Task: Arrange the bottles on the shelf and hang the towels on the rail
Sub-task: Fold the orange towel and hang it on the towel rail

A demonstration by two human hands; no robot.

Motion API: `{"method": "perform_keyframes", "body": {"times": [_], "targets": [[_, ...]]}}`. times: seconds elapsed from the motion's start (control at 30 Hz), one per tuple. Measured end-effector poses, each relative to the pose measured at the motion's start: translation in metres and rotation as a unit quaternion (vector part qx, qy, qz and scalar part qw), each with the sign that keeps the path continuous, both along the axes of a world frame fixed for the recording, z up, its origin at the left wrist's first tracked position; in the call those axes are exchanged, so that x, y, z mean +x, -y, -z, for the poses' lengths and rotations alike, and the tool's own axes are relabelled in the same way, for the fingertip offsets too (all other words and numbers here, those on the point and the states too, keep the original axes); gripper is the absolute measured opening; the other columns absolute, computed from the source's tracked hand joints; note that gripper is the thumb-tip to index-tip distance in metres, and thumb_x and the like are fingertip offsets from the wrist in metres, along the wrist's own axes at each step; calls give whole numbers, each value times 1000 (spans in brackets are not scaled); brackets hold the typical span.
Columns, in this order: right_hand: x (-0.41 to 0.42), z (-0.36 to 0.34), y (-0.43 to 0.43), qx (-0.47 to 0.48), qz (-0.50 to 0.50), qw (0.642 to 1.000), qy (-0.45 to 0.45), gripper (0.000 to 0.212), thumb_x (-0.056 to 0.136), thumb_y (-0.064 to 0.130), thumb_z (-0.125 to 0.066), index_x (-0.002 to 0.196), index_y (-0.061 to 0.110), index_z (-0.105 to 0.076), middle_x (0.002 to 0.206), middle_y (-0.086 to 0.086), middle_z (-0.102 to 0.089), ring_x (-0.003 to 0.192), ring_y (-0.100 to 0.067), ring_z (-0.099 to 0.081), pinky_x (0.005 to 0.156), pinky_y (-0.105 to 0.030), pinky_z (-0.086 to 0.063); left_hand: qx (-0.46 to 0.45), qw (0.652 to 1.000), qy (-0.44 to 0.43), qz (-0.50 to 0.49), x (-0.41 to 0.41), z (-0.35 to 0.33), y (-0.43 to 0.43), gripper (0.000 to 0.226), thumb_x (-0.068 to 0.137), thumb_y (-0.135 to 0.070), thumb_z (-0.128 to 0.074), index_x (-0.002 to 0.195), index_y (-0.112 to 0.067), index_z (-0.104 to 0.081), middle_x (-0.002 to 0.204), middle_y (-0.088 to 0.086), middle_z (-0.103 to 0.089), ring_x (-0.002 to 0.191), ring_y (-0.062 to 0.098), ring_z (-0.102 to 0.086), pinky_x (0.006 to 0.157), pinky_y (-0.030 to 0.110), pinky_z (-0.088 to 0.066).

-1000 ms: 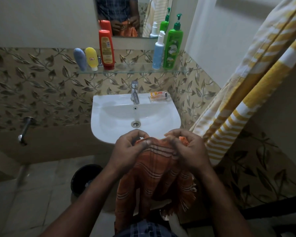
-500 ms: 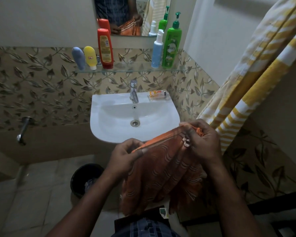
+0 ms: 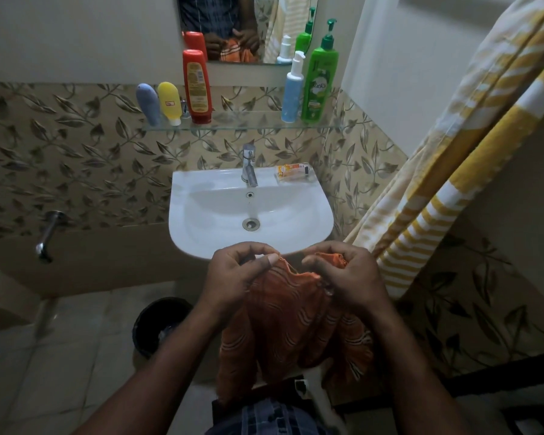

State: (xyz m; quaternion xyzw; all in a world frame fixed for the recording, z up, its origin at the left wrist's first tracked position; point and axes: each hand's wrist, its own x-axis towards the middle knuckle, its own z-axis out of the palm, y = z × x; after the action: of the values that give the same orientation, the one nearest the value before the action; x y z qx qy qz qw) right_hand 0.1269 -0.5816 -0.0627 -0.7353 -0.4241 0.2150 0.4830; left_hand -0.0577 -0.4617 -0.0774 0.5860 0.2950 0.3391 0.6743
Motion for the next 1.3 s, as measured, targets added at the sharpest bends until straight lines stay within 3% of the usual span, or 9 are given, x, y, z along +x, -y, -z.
{"method": "perform_keyframes", "body": {"times": [0.07, 0.2, 0.37, 0.47, 0.6, 0.8, 0.93, 1.17, 1.3], "targets": [[-7, -2, -2, -30, -52, 997, 37, 39, 65, 66, -83, 95, 40, -83, 89, 18, -80, 86, -2, -75, 79, -33, -61, 25, 999, 8, 27, 2, -2, 1, 5, 92, 4, -72, 96, 6, -75, 66, -2, -74, 60, 6, -69, 60, 18, -54], [-18, 0, -9, 7, -46, 996, 80, 29, 78, 57, -81, 87, 30, -80, 78, 13, -77, 71, -6, -72, 67, -41, -59, 36, 997, 10, 66, 8, -5, 7, 7, 97, 6, -65, 98, 11, -69, 55, -9, -67, 53, -1, -64, 56, 13, -50], [-4, 6, -4, 52, -35, 997, 54, 11, 88, 36, -75, 87, 26, -72, 87, 7, -70, 70, -15, -68, 66, -41, -57, 42, 989, -56, 134, 5, 10, -1, 22, 91, -23, -81, 99, -4, -73, 86, 4, -77, 81, 15, -71, 77, 29, -56], [1, 9, -1, 60, 14, 998, 7, 7, 92, 28, -75, 87, 24, -72, 78, -1, -73, 62, -16, -68, 59, -33, -55, -27, 990, -56, 126, -1, 27, 0, 33, 78, -29, -85, 92, -2, -74, 90, 10, -76, 82, 22, -68, 78, 34, -54], [10, 13, 1, 49, 40, 998, 24, 26, 85, 50, -68, 85, 24, -65, 72, -7, -69, 65, -34, -68, 61, -54, -58, -111, 991, -10, 75, -5, 34, -2, 27, 74, -23, -86, 89, -3, -77, 90, 11, -78, 80, 23, -69, 78, 33, -54], [-4, 10, -4, -39, -11, 993, 111, 44, 75, 64, -78, 110, 39, -72, 91, 19, -74, 83, 2, -68, 76, -24, -56, 60, 997, -45, -6, 3, 16, -8, 8, 87, -13, -81, 88, -6, -78, 86, 13, -78, 79, 16, -73, 76, 34, -59], [-12, 10, -10, -53, -43, 987, 146, 40, 74, 72, -70, 88, 35, -79, 73, 21, -72, 72, 2, -67, 65, -25, -50, 104, 990, -84, 50, 4, 14, -12, 19, 85, -30, -79, 91, -12, -77, 87, 12, -78, 80, 17, -73, 76, 40, -60], [11, 9, -9, 56, 28, 992, 111, 4, 88, 31, -76, 89, 28, -77, 96, 12, -77, 96, -3, -71, 89, -32, -57, 57, 981, -145, 112, -6, 39, -7, 36, 76, -48, -81, 90, -15, -76, 90, 15, -79, 78, 23, -72, 81, 61, -60], [17, 14, -5, 41, 50, 996, 54, 10, 90, 19, -80, 91, 28, -75, 86, 13, -76, 82, -7, -71, 76, -34, -58, 59, 989, -125, 56, -6, 39, -9, 33, 76, -48, -78, 87, -17, -77, 86, 10, -79, 78, 21, -73, 82, 59, -60]]}}
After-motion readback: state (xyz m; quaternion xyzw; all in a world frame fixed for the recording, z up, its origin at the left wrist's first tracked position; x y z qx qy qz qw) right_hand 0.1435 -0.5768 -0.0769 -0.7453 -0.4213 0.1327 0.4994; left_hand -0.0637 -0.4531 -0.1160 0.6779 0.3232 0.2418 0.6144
